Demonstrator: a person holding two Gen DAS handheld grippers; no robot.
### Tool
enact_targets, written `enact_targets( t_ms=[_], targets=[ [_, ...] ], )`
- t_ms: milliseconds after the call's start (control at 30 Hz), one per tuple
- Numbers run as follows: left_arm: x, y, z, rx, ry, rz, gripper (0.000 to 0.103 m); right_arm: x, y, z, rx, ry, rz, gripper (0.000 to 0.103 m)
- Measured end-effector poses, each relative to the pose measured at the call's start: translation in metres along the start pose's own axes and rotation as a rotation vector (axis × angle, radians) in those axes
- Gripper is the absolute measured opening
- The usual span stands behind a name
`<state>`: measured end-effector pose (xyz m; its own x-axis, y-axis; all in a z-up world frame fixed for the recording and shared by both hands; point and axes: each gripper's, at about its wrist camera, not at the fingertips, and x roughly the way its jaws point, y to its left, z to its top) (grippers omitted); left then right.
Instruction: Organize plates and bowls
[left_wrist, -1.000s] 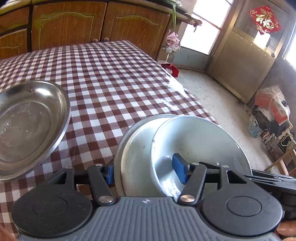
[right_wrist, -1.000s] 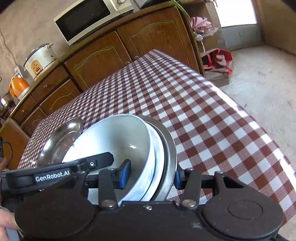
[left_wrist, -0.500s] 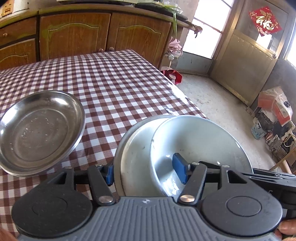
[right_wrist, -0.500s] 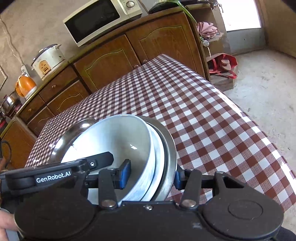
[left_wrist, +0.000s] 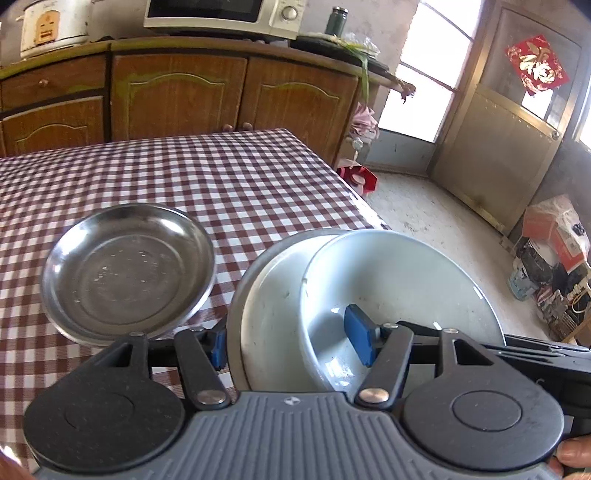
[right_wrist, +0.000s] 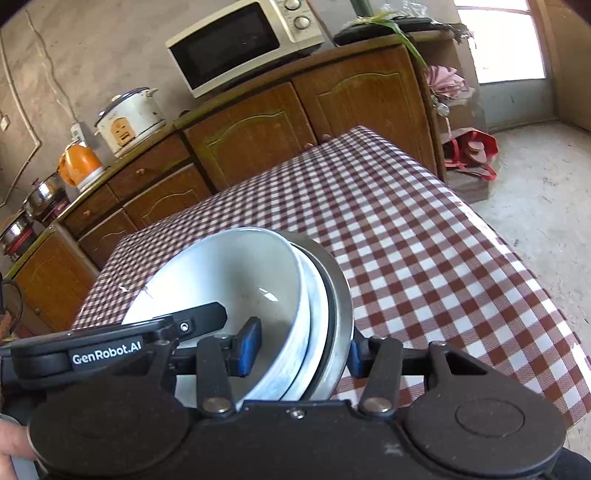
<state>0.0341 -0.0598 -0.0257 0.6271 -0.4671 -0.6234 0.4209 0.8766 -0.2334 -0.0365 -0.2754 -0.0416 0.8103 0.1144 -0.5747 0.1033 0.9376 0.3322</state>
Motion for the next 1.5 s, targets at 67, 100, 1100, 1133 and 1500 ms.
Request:
enact_targets(
  t_ms=[67, 100, 1100, 1133, 1500],
  targets=[
    [-0.004, 0.003, 0.001, -0.008, -0.004, 0.009, 0.063, 0.000, 0.007, 0.001, -0.011, 0.002, 0.009, 0.056],
    [-0.007, 0.005, 0.001, -0.012, -0.008, 0.015, 0.063, 0.000, 0.010, 0.001, -0.015, 0.002, 0.013, 0.056],
    [-0.077, 0.061, -0.011, -0.135, -0.096, 0.185, 0.065, 0.019, 0.109, -0.002, -0.143, 0.054, 0.163, 0.056],
    [-0.079, 0.063, -0.012, -0.138, -0.098, 0.190, 0.065, 0.020, 0.113, -0.002, -0.147, 0.057, 0.169, 0.056],
    [-0.095, 0.080, -0.016, -0.186, -0.109, 0.225, 0.065, 0.029, 0.139, -0.003, -0.189, 0.080, 0.206, 0.056]
  ],
)
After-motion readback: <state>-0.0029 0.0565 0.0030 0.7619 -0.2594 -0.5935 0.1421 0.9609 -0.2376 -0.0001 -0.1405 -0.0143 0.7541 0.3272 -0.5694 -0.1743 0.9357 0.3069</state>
